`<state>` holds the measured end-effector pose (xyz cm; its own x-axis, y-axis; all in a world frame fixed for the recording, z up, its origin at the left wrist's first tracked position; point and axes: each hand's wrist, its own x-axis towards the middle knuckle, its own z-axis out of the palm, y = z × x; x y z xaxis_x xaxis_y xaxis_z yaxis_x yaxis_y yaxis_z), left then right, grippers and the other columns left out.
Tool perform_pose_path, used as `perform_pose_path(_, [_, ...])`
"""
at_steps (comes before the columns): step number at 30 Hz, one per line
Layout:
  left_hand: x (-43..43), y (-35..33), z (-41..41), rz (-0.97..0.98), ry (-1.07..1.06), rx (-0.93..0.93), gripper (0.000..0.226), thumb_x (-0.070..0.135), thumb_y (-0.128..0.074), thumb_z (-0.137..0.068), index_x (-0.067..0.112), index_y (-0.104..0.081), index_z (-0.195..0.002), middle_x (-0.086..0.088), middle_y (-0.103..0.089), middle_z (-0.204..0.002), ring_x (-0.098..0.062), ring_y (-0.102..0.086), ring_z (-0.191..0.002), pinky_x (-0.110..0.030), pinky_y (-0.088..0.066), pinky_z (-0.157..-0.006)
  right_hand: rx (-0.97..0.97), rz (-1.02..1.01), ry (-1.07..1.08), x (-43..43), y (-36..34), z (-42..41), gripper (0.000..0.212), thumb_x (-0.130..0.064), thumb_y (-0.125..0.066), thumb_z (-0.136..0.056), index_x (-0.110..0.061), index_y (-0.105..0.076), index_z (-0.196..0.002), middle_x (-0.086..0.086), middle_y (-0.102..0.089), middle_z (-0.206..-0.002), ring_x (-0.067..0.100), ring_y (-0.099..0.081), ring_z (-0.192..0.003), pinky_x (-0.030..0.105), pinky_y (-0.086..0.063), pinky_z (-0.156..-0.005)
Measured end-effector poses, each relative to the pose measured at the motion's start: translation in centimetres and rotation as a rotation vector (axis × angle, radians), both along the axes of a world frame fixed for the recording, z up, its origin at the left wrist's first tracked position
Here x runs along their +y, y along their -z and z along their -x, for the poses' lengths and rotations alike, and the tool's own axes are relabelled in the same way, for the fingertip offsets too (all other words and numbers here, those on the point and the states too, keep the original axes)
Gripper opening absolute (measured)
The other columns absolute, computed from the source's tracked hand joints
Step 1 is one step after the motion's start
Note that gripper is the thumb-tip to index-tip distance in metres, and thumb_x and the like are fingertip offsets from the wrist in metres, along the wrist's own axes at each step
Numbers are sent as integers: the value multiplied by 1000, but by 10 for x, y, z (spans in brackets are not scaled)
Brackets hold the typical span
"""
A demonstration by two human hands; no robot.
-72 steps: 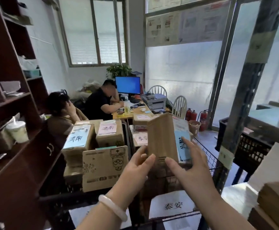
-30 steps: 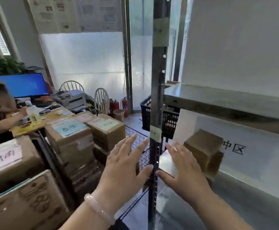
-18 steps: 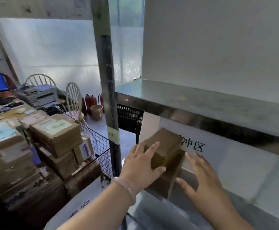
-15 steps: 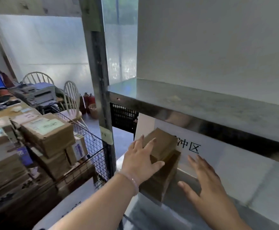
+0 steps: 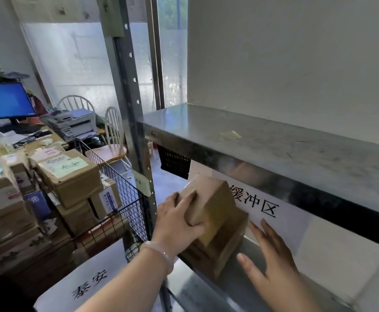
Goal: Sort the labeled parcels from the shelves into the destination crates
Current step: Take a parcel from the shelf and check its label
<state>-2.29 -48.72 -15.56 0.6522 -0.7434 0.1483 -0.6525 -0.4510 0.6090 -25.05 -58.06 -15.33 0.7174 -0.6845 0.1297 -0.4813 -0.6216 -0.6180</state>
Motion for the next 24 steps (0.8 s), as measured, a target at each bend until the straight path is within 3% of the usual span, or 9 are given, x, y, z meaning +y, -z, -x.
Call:
perform_pose_path(2, [24,0,0,228,-62,322,89,60,-68,-63,46,-37,-146,9,-42,-138,-18,-43,-126,-35,-48,-102,-14,-18,-45,3,-3,-12,67,-65,-52,-84,-71,1,-125,-24,2,-159,3,-2,-146,31,-16,-117])
perform_pose_path(4, [51,-2,3,488,-106,626,75,50,-76,-67,49,-47,-136,15,-60,-120,-8,-62,-107,-24,-57,-81,-57,-44,-113,11,-7,-28,69,-64,-54,-84,-74,-1,-126,-28,3,-157,-4,-1,-142,32,-15,-116])
perform_pose_path(7, [86,-4,3,703,-204,1009,71,53,-84,-65,41,-50,-126,-1,-64,-125,-21,-68,-108,-43,-56,-94,-99,-42,-237,30,-17,-57,75,-71,-55,-78,-77,2,-126,-35,0,-150,-13,-1,-131,29,-15,-112])
perform_pose_path(11, [125,-9,2,904,-193,1291,67,38,-71,-83,20,-43,-141,-20,-63,-130,-40,-65,-114,-56,-53,-95,-122,-151,-414,64,-36,-100,79,-88,-46,-61,-78,-2,-126,-35,4,-152,-13,-2,-133,32,-19,-114])
perform_pose_path(14, [152,-23,2,994,-165,1382,65,41,-61,-89,11,-44,-143,-24,-60,-133,-41,-61,-119,-52,-55,-93,-202,-234,-530,91,-46,-126,84,-87,-53,-61,-73,-9,-132,-32,-7,-148,-29,-1,-126,-1,-21,-99])
perform_pose_path(15, [161,-28,2,1010,-164,1411,64,43,-59,-89,9,-46,-142,-23,-61,-133,-39,-62,-119,-50,-55,-93,-216,-264,-558,101,-49,-134,87,-87,-55,-59,-71,-10,-132,-32,-9,-148,-28,-5,-127,-2,-23,-97])
perform_pose_path(19, [199,-39,-7,1026,-249,1338,73,45,-65,-81,8,-48,-142,-21,-59,-136,-37,-56,-126,-50,-42,-109,-268,-335,-583,143,-63,-162,99,-94,-52,-45,-66,-15,-132,-20,-13,-153,6,-19,-141,40,-30,-116])
perform_pose_path(21, [218,-44,-13,1042,-285,1235,69,41,-69,-82,12,-50,-141,-22,-62,-133,-39,-57,-125,-53,-38,-112,-309,-333,-601,161,-69,-173,86,-84,-61,-56,-67,-20,-130,-20,-13,-155,8,-21,-142,43,-29,-116])
perform_pose_path(24, [246,-57,-21,1024,-370,962,65,38,-81,-78,22,-54,-134,-12,-70,-121,-32,-67,-112,-48,-53,-97,-367,-291,-620,184,-77,-189,71,-60,-73,-69,-72,-27,-122,-21,-15,-153,6,-21,-141,44,-29,-116])
